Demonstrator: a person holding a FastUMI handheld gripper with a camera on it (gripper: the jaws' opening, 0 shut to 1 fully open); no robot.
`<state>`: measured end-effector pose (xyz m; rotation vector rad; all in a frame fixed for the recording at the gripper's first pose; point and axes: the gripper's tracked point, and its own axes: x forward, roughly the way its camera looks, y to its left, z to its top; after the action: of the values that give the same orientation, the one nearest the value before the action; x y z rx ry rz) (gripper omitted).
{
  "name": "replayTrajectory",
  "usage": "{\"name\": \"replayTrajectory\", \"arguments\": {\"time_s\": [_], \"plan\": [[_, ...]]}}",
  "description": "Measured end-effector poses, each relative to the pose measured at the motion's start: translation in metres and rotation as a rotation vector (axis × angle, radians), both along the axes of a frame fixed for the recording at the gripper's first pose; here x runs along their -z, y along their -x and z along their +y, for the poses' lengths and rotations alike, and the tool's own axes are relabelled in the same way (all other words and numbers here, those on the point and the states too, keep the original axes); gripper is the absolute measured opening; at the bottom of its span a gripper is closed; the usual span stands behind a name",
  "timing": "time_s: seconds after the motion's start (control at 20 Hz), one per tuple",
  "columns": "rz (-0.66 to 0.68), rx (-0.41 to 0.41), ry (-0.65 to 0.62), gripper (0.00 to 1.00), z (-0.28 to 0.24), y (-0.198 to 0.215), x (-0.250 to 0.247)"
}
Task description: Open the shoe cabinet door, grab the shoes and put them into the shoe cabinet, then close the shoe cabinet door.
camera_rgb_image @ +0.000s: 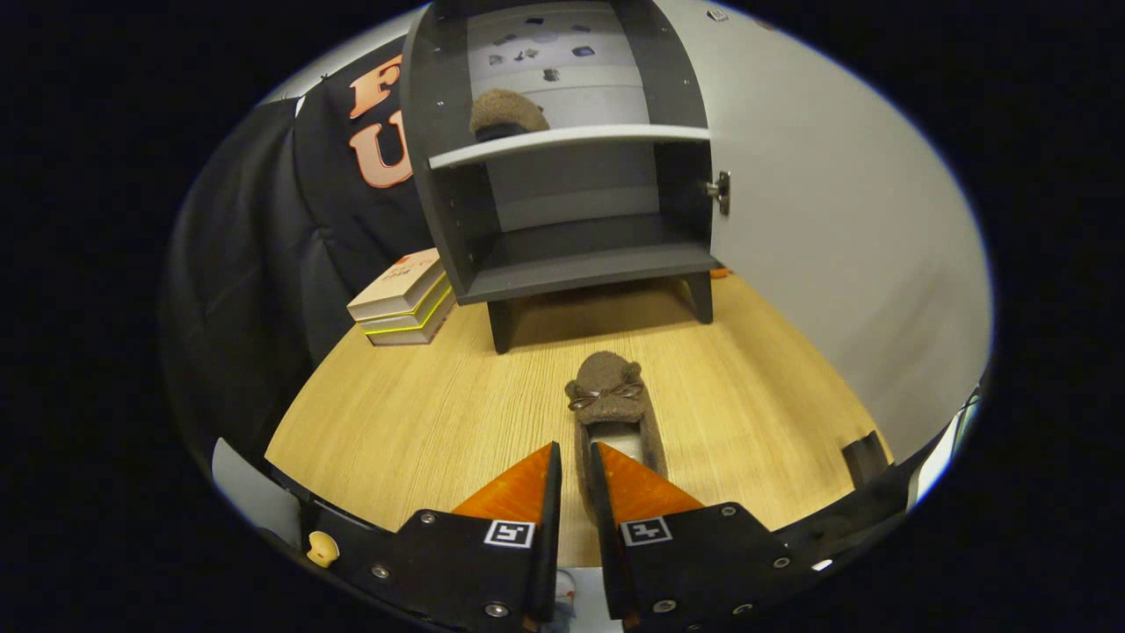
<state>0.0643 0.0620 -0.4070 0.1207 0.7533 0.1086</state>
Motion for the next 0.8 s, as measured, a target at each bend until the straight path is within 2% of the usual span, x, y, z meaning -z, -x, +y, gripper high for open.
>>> {"name": "replayTrajectory", "arguments": {"time_s": [0.25, 0.5, 0.55, 0.8], "plan": [[0.091, -0.022, -0.013, 0.23, 0.008, -0.03, 0.052], [0.124, -0.031, -0.021, 0.24, 0.015, -0.064, 0.084], [0.133, -0.024, -0.024, 0.19, 0.015, -0.066, 0.09], [0.129, -0.046, -0.071, 0.1, 0.018, -0.072, 0.092]]}}
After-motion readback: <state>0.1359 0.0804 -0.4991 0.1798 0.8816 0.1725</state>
